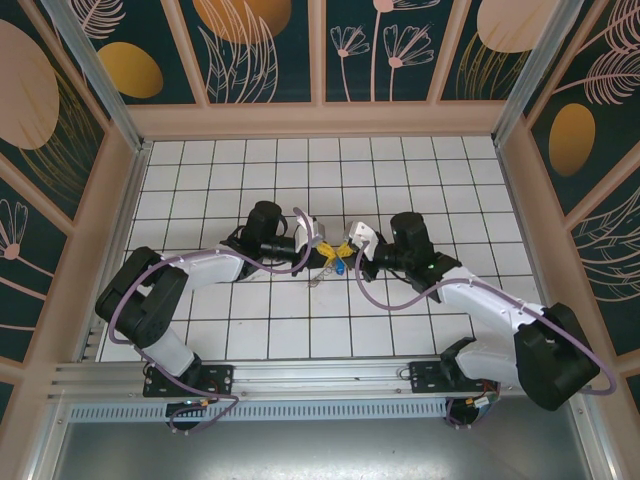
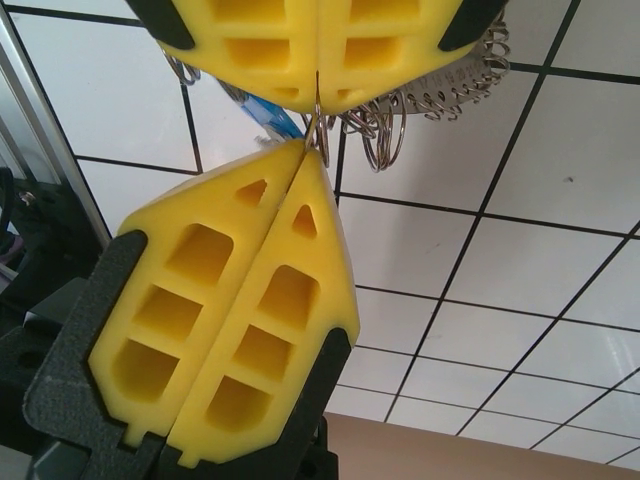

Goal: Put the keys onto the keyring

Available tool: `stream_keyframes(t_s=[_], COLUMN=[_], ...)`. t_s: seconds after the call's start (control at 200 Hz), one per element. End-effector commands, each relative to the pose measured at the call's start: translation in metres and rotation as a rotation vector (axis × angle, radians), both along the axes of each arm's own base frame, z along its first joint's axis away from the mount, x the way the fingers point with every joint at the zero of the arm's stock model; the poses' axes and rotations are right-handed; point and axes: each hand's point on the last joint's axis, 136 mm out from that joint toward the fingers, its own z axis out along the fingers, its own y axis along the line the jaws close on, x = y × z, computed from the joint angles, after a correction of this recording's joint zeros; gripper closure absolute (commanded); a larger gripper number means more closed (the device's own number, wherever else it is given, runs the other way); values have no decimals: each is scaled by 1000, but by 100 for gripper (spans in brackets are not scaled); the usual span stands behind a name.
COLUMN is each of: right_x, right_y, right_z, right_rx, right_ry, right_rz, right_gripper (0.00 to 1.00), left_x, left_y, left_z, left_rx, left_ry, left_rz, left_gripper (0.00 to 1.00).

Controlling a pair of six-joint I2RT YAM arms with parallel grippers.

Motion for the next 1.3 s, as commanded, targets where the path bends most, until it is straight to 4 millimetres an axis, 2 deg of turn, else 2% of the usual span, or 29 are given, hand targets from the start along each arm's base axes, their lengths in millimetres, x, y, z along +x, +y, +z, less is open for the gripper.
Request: stream_keyframes(t_s=[0.0, 0.375, 0.601, 0.766, 0.961, 1.296], right_x=[8, 18, 23, 27, 29, 18], right_y=[-12, -20, -23, -24, -27, -8], right_z=[-3, 2, 10, 20, 26, 36], right_rx=[-22, 2, 7, 15, -5, -2], right_ry=[-14, -9, -18, -39, -75, -91], right_rz=[-94, -184, -210, -230, -253, -146], right_gripper=[100, 100, 100, 100, 100, 100], left_x=[-4, -5, 4, 10, 9, 10], left_y=[-7, -6, -4, 0, 2, 1], left_z=[20, 16, 11, -1, -8, -5], left_rx=[-65, -70, -89, -96, -117, -125], left_ry=[-42, -37, -28, 1, 26, 21], left_rz=[-52, -45, 37, 104, 125, 121], left_gripper=[100, 100, 100, 100, 100, 96])
